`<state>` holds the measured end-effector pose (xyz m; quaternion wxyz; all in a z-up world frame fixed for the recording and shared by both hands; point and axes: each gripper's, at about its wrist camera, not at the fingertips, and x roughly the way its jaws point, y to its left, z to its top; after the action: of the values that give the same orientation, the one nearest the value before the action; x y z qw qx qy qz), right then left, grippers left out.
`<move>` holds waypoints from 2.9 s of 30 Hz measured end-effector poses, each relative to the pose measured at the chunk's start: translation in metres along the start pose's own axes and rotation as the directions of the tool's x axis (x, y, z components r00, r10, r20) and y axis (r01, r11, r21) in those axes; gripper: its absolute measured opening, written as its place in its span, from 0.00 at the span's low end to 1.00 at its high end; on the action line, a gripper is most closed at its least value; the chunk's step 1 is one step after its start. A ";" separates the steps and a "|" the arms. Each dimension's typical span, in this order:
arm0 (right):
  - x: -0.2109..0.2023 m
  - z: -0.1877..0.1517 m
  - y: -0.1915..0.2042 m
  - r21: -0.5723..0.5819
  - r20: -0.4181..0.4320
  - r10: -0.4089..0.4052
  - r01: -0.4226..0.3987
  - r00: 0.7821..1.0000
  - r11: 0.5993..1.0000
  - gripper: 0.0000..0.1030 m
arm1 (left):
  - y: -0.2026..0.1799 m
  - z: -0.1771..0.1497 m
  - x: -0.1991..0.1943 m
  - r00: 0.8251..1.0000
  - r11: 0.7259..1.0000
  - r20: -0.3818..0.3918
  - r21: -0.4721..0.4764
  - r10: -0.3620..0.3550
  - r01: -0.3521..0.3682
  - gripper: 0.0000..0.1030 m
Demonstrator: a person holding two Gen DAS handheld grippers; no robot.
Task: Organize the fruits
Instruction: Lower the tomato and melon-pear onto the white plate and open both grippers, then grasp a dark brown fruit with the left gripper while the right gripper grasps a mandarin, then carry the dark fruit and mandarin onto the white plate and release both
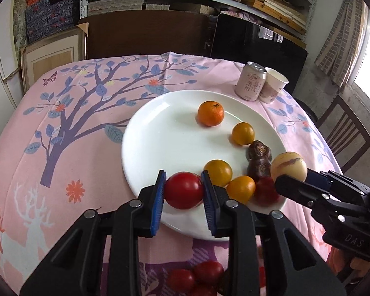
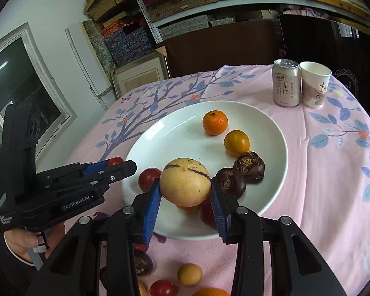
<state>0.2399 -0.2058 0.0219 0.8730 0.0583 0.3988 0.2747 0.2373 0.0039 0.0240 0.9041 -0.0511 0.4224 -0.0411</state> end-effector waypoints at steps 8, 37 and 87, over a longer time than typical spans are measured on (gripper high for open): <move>0.014 0.003 -0.007 0.063 -0.004 0.000 0.001 1.000 0.998 0.51 | 0.013 0.005 0.008 0.998 0.997 0.047 -0.065 0.052 -0.049 0.65; -0.076 -0.145 0.011 -0.091 -0.101 -0.095 0.086 0.990 0.992 0.61 | 0.003 -0.117 -0.067 0.998 0.994 -0.034 0.094 0.053 -0.050 0.77; -0.099 -0.140 0.020 -0.107 -0.044 -0.065 0.060 0.997 0.992 0.36 | -0.033 -0.132 -0.105 0.998 0.960 0.012 0.275 -0.057 0.052 0.46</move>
<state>0.0765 -0.2577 -0.0006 0.8734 -0.0070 0.4058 0.2691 0.0682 -0.0245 0.0237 0.9051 0.0630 0.4021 -0.1236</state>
